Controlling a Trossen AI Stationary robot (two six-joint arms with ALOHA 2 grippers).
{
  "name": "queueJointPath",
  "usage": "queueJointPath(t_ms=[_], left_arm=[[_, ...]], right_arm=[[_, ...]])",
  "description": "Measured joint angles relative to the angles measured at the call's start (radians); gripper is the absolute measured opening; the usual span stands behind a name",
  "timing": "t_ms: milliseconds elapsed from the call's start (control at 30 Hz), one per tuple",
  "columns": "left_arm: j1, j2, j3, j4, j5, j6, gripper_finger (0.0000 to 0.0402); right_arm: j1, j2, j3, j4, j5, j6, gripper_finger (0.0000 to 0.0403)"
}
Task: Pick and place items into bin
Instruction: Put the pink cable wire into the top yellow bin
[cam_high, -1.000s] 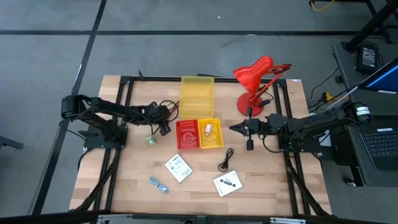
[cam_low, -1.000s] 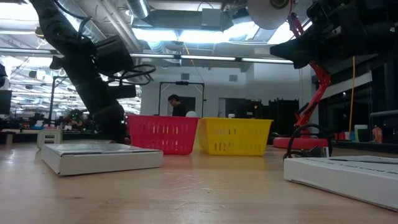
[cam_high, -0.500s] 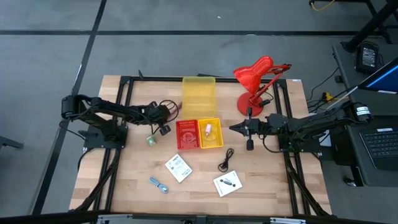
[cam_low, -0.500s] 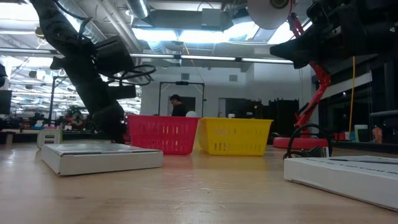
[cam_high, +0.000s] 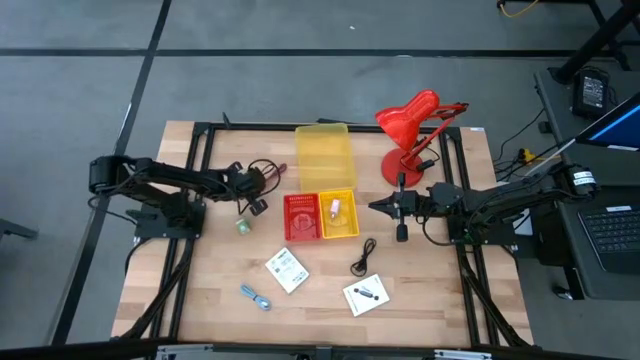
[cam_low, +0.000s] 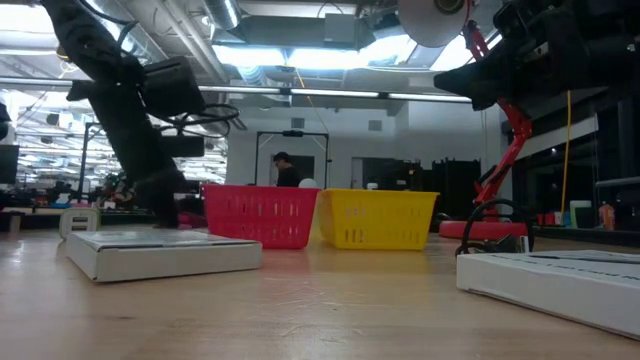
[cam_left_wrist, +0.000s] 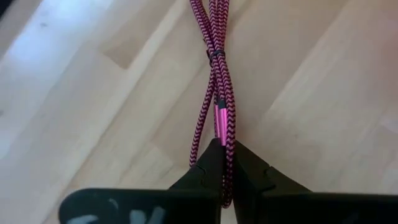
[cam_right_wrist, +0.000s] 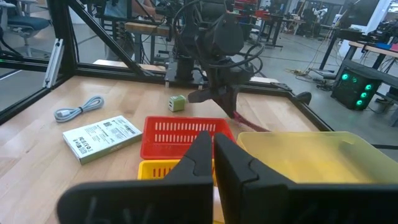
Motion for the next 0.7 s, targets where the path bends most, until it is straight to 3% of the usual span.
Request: queueJointPath(t_ms=[467,700], left_arm=[[0.000,-0.218,0.001,0.000,-0.007,0.112,0.0005],[0.000,-0.353,0.002,0.052,0.072,0.218,0.0004]], right_arm=[[0.000,0.000,0.000,0.000,0.000,0.000,0.0000],[0.000,0.000,0.000,0.000,0.000,0.000,0.0000]])
